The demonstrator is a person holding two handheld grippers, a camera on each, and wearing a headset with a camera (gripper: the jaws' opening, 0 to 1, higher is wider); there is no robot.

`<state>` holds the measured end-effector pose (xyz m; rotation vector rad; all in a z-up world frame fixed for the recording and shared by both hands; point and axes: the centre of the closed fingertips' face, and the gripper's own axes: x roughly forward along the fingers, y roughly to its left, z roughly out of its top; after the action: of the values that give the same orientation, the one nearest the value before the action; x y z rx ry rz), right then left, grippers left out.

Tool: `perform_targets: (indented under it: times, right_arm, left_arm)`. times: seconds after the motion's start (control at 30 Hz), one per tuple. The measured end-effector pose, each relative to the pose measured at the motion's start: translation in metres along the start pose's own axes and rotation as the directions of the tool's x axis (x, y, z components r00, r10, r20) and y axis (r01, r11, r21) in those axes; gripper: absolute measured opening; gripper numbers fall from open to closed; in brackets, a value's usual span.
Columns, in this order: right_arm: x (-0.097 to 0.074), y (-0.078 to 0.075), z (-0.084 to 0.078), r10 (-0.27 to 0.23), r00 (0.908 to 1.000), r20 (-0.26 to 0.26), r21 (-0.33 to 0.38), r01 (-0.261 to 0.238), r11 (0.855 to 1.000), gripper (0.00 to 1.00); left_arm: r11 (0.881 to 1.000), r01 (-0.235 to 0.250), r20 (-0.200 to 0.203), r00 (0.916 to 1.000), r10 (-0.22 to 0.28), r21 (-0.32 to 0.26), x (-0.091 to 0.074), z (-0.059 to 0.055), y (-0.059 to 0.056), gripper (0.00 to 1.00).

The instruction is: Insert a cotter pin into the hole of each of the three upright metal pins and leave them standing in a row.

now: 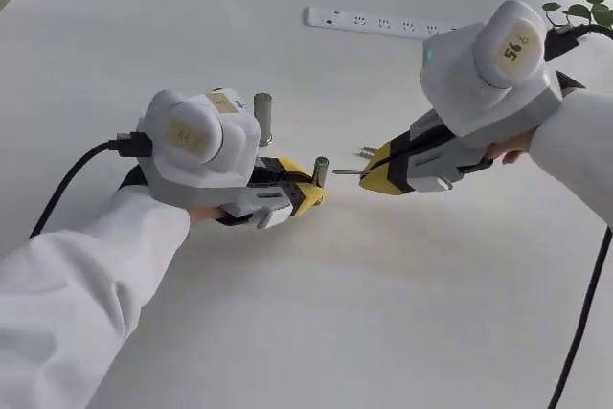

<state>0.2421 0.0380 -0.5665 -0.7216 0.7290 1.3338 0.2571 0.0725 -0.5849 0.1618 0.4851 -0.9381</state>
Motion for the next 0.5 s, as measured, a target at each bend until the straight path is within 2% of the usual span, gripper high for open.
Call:
perform_targets:
  times: [0.5]
  right_arm:
    - [0.0019,-0.0047,0.0092,-0.008,0.9999,0.006,-0.023,0.008,1.000,0.00]
  left_arm:
    - [1.000,-0.002,-0.011,0.9999,0.003,0.023,-0.0004,0.0000,-0.0014,0.07]
